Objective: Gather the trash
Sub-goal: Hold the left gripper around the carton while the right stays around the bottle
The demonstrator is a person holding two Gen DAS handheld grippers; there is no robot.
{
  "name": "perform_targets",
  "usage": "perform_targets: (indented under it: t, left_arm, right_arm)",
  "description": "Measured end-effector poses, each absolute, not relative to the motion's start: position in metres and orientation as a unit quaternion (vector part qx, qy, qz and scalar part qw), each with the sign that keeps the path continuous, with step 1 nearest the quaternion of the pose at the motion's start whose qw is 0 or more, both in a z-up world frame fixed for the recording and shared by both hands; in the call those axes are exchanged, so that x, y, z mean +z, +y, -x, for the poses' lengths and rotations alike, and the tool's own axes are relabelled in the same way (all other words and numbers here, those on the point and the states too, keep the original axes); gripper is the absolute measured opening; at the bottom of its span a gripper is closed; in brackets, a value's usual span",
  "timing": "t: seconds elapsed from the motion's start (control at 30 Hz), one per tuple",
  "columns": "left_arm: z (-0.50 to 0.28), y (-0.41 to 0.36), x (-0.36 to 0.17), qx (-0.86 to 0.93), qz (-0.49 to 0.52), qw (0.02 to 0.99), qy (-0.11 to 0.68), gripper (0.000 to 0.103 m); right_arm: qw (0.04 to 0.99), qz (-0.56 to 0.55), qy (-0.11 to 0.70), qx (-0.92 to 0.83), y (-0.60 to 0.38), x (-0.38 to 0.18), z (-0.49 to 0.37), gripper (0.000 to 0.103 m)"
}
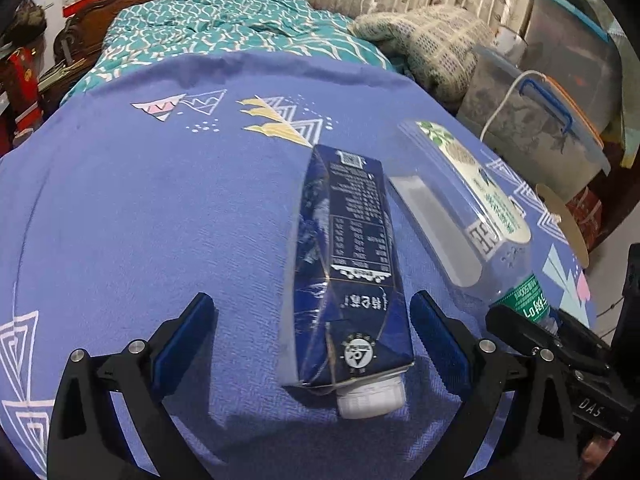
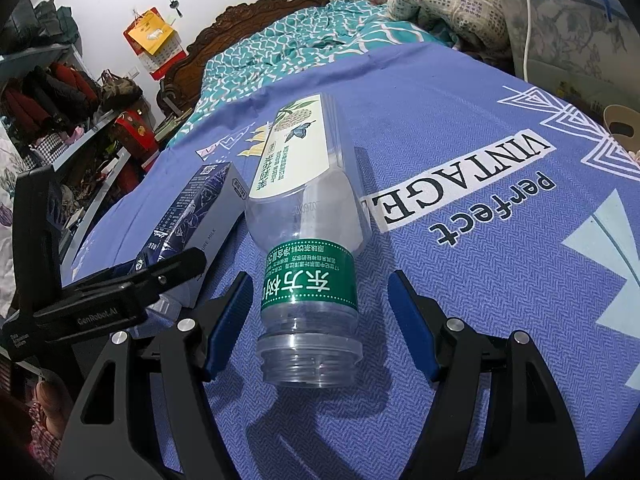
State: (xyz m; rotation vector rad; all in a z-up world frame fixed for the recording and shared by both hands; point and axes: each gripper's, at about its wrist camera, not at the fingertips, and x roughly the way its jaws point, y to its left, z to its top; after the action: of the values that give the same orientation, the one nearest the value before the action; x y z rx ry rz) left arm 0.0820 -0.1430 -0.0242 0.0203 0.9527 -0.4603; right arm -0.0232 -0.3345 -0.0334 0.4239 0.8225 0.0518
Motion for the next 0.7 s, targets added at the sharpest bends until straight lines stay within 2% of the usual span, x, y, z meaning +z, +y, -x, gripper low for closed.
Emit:
perform_targets:
  t: [0.7]
  left_arm:
    - [-0.081,-0.13,-0.016,-0.231,0.022,0.869,0.438,0.094]
  right_arm:
    - [0.906,-0.17,0.386,0.02,-0.317,-0.024,0.034,0.071]
